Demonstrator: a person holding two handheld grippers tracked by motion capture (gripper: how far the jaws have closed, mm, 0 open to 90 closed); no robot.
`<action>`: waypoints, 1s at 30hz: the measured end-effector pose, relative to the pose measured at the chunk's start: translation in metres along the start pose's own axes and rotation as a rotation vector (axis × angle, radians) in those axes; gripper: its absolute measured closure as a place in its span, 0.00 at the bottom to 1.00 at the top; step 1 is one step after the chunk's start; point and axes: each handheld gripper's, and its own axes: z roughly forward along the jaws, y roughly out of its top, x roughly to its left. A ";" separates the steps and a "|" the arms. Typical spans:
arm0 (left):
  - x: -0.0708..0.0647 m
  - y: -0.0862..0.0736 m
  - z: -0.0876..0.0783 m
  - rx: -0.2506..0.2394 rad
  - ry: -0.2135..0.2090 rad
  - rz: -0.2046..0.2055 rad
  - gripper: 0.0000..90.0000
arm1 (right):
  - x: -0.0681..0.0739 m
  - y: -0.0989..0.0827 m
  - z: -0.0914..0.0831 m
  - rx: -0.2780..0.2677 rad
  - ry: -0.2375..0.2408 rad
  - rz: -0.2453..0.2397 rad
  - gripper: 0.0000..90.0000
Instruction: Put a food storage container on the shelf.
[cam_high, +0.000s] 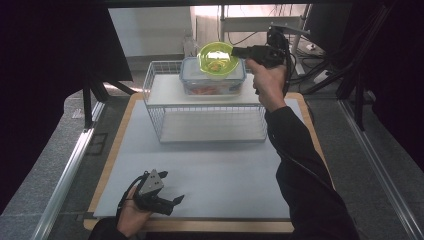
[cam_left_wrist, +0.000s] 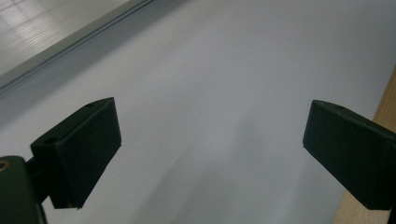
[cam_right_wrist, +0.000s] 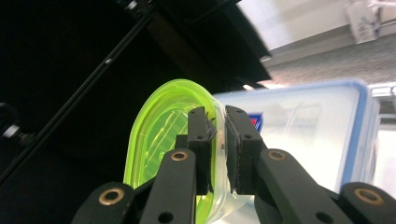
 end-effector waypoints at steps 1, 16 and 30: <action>0.000 0.000 0.000 0.000 0.001 0.001 0.05 | 0.000 0.002 0.003 0.000 -0.009 0.005 0.91; -0.001 0.000 0.000 0.000 -0.009 0.005 0.05 | -0.009 0.009 0.031 -0.058 -0.057 0.094 0.87; -0.001 0.000 0.000 0.003 -0.012 0.010 0.05 | -0.009 0.009 0.040 -0.049 -0.086 0.046 0.61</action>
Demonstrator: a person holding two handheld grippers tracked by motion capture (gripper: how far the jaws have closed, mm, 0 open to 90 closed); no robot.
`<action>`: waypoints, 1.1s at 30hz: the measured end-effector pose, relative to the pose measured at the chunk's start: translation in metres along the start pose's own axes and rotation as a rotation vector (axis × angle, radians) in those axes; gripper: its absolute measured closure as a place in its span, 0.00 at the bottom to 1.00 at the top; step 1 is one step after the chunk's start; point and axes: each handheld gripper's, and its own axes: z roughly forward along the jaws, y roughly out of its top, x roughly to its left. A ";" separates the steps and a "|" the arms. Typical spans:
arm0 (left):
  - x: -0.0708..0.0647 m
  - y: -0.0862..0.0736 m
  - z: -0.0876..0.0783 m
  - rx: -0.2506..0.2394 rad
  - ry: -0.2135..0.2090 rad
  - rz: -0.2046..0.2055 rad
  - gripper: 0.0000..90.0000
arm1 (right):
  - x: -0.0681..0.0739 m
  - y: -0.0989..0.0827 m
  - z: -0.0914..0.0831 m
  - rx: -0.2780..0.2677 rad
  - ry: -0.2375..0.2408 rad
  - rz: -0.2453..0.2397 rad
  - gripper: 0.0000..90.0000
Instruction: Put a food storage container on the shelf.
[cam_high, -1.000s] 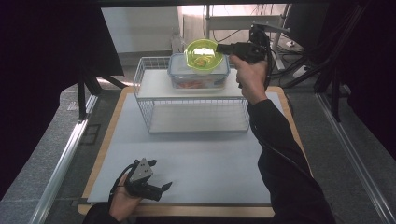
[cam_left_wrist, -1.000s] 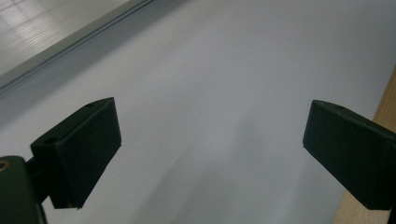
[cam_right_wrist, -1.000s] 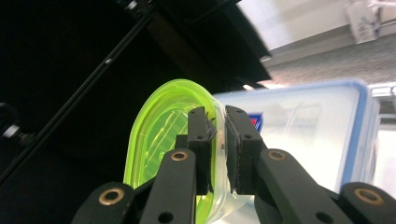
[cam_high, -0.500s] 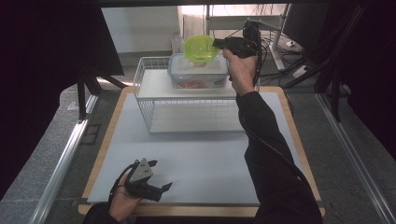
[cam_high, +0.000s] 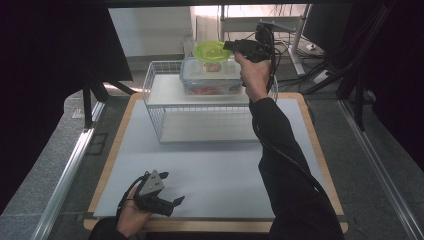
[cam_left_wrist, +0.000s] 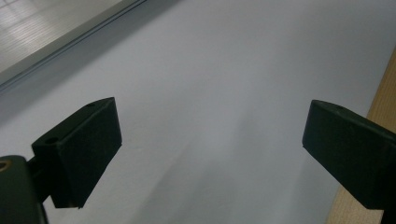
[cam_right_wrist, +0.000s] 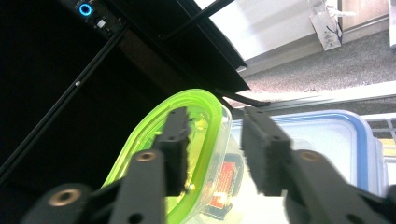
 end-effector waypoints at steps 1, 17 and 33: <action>0.000 0.000 0.000 0.001 0.001 0.000 0.05 | 0.000 0.000 -0.001 -0.002 0.003 -0.010 0.57; 0.000 0.000 0.000 -0.007 0.002 -0.004 0.05 | -0.004 -0.008 -0.028 0.024 0.068 -0.220 0.14; -0.001 0.000 0.001 0.002 0.006 0.004 0.05 | 0.001 -0.045 -0.066 0.035 0.029 -0.463 0.07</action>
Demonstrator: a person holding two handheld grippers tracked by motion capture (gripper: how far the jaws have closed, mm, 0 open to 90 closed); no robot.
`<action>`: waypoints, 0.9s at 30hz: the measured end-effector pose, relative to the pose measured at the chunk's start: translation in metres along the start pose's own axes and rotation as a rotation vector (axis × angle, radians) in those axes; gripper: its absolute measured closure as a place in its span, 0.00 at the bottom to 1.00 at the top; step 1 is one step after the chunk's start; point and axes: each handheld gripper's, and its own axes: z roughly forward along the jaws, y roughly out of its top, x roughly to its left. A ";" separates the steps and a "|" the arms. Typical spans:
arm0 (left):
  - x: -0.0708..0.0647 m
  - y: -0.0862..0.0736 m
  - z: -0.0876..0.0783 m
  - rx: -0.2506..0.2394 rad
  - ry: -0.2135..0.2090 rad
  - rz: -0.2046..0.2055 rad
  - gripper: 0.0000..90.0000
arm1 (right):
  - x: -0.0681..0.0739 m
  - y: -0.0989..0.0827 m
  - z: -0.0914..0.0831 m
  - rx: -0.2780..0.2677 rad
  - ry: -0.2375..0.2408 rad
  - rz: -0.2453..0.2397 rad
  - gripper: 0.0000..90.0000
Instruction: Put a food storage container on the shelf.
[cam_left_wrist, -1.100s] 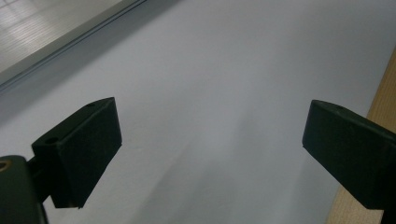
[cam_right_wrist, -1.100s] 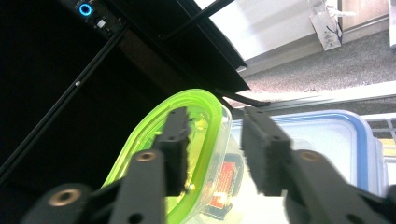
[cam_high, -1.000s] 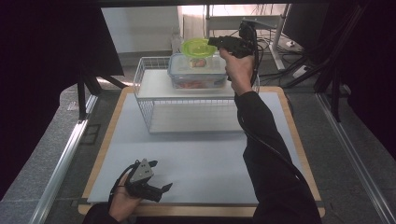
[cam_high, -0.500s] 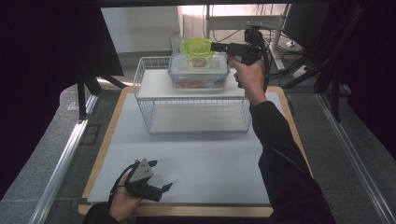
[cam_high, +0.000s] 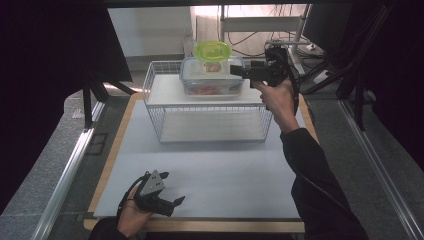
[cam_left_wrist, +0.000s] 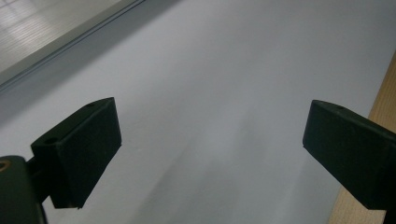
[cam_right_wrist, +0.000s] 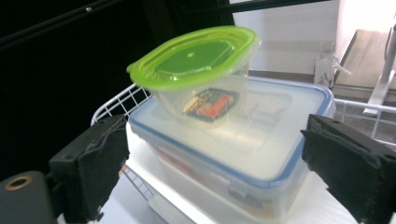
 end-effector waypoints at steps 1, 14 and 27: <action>0.000 0.000 0.000 0.000 0.000 0.000 0.05 | 0.001 -0.003 -0.001 0.001 0.004 -0.008 0.06; 0.000 0.000 0.001 0.001 -0.012 -0.010 0.06 | 0.015 -0.040 -0.008 0.068 -0.001 -0.131 0.01; 0.001 0.000 0.001 -0.013 -0.021 -0.014 0.04 | 0.023 -0.078 -0.016 0.086 0.041 -0.211 0.00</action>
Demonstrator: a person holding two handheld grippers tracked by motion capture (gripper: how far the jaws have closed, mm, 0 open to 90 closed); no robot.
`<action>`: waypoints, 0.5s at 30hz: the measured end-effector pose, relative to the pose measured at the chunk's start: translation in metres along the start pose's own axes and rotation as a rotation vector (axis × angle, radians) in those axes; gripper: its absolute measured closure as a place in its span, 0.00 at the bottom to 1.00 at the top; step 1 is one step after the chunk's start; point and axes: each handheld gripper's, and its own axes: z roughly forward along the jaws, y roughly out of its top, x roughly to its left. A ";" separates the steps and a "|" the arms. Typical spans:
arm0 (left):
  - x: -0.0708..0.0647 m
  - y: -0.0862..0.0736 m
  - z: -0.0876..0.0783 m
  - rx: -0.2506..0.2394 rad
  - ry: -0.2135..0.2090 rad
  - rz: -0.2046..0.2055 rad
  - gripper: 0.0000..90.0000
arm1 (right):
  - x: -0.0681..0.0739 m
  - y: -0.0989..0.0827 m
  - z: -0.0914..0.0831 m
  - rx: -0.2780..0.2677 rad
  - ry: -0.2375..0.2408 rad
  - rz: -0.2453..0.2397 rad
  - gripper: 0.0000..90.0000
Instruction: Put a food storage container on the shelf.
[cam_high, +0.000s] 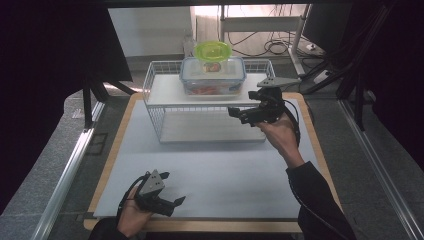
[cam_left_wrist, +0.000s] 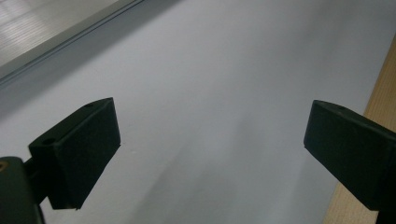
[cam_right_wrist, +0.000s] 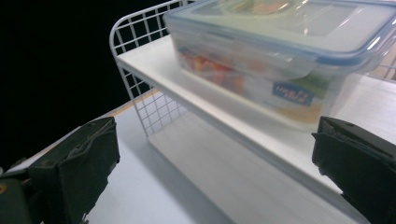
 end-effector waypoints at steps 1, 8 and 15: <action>0.000 0.000 0.000 0.001 0.000 0.002 0.04 | 0.002 -0.003 -0.001 -0.001 0.000 -0.007 0.00; 0.000 0.000 0.000 0.002 0.003 0.008 0.03 | 0.009 -0.026 -0.007 0.001 0.008 -0.020 0.01; -0.001 0.000 0.000 0.003 0.003 0.012 0.03 | 0.011 -0.056 -0.011 0.019 -0.005 -0.023 0.00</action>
